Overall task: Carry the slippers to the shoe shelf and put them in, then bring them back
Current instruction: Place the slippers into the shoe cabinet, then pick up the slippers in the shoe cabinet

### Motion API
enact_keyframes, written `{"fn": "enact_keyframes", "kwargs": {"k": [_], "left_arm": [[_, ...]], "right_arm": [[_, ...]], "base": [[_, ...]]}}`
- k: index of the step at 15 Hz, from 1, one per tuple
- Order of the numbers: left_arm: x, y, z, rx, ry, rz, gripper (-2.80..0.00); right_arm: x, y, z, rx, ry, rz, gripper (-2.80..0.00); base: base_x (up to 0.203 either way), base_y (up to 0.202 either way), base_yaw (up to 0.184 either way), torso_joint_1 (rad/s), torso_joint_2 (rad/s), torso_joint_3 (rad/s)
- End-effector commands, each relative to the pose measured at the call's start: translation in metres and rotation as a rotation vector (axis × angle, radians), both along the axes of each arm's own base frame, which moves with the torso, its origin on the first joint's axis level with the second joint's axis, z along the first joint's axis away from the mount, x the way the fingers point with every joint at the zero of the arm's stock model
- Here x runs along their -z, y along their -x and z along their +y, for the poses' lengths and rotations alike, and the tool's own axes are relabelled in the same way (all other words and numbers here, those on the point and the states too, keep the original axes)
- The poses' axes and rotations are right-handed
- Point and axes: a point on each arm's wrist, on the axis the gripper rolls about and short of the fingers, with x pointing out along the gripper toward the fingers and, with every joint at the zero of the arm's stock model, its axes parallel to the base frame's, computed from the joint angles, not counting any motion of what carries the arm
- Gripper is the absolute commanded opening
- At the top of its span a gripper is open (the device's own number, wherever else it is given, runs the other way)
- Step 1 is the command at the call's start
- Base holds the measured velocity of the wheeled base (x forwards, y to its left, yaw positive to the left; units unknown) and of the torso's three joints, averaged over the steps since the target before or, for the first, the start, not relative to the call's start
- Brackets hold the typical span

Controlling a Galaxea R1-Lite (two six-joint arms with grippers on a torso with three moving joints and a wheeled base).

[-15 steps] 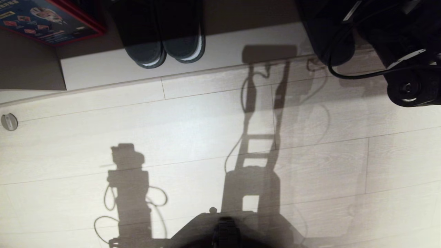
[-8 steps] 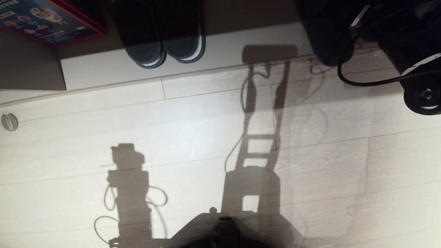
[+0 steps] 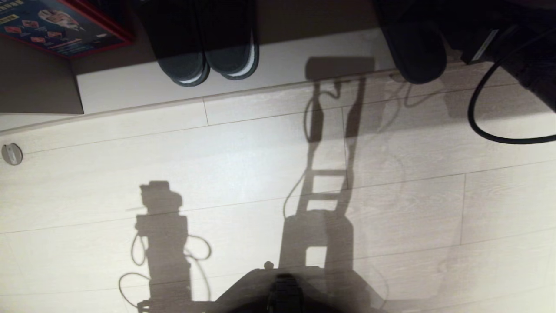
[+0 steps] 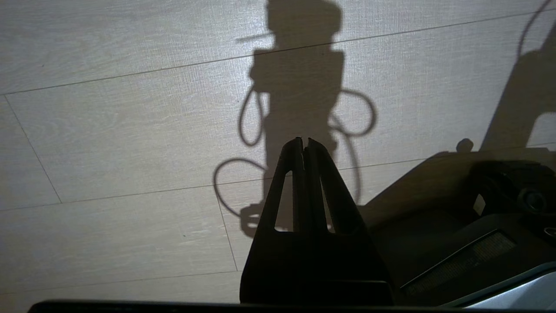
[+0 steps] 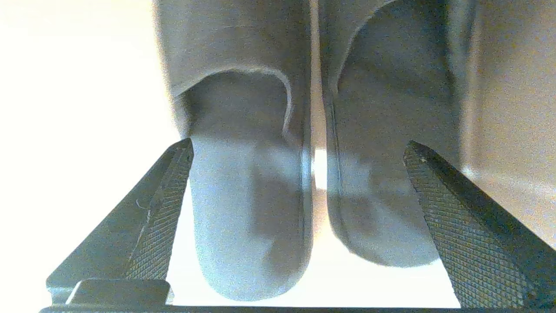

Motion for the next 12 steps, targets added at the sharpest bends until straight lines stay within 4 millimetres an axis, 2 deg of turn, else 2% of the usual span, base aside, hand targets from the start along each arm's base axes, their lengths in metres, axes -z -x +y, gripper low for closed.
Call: {"fn": "enact_keyframes", "kwargs": {"k": [1, 3, 4, 5, 9, 10, 12], "left_arm": [[0.000, 0.000, 0.000, 0.000, -0.001, 0.001, -2.80], [0.000, 0.000, 0.000, 0.000, 0.000, 0.001, -2.80], [0.000, 0.000, 0.000, 0.000, 0.000, 0.001, -2.80], [0.000, 0.000, 0.000, 0.000, 0.000, 0.001, -2.80], [0.000, 0.000, 0.000, 0.000, 0.000, 0.001, -2.80], [0.000, 0.000, 0.000, 0.000, 0.000, 0.001, -2.80], [0.001, 0.000, 0.000, 0.000, -0.001, 0.002, -2.80]], "right_arm": [[-0.018, 0.056, -0.007, -0.002, -0.003, -0.042, 0.00], [-0.015, 0.097, -0.013, -0.011, -0.005, -0.001, 0.00], [-0.010, 0.116, -0.015, -0.023, -0.012, 0.026, -2.14], [-0.001, 0.133, -0.017, -0.044, -0.021, 0.064, -2.80], [0.037, 0.198, -0.025, -0.076, -0.033, 0.118, -2.80], [0.049, 0.204, -0.026, -0.077, -0.031, 0.153, -2.80], [0.054, 0.205, -0.026, -0.077, -0.029, 0.177, -2.80]], "base": [[0.000, 0.000, 0.000, 0.000, 0.00, 0.000], [0.000, 0.000, 0.000, 0.000, 0.00, 0.000], [0.000, 0.000, 0.000, 0.000, 0.00, 0.000], [0.000, 0.000, 0.000, 0.000, 0.00, 0.000], [0.000, 0.000, 0.000, 0.000, 0.00, 0.000], [0.000, 0.000, 0.000, 0.000, 0.00, 0.000], [0.000, 0.000, 0.000, 0.000, 0.00, 0.000]]}}
